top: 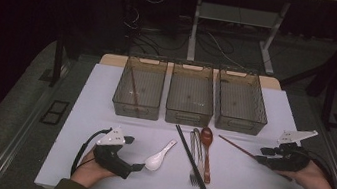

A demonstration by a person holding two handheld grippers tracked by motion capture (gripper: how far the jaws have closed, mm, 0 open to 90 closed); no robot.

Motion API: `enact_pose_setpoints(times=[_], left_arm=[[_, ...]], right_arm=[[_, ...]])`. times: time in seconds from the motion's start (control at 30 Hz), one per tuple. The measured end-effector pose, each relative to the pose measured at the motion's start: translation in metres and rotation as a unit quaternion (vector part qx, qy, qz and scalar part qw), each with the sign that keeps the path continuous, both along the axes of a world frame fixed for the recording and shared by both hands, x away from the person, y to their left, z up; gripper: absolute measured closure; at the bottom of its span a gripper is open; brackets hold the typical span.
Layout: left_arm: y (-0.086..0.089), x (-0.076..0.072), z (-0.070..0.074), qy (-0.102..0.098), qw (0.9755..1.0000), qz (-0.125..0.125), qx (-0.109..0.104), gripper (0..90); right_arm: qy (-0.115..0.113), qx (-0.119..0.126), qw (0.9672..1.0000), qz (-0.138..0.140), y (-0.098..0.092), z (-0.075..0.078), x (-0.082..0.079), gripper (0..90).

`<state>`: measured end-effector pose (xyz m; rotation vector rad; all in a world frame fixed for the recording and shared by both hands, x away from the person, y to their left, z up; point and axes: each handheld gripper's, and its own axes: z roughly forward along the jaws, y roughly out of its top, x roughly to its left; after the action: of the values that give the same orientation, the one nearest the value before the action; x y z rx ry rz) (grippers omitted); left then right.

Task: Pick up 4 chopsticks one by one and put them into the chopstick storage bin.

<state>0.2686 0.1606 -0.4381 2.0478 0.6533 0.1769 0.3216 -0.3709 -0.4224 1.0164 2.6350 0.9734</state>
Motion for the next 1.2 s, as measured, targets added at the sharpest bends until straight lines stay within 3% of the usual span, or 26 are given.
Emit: enact_pose_setpoints(times=[0.5, 0.77, 1.2], left_arm=[[-0.001, 0.0, -0.001, 0.0, 1.0, 0.0, 0.002, 1.4], [-0.001, 0.0, -0.001, 0.001, 1.0, 0.0, 0.001, 1.4], [-0.001, 0.001, -0.001, 0.001, 1.0, -0.001, 0.001, 1.4]], right_arm=[[0.023, -0.021, 0.9993, 0.019, -0.008, -0.012, 0.003, 73.2], [0.005, -0.041, 0.9986, 0.034, -0.008, -0.017, 0.003, 78.5], [0.0, -0.037, 0.998, 0.052, -0.009, -0.016, 0.002, 83.7]])
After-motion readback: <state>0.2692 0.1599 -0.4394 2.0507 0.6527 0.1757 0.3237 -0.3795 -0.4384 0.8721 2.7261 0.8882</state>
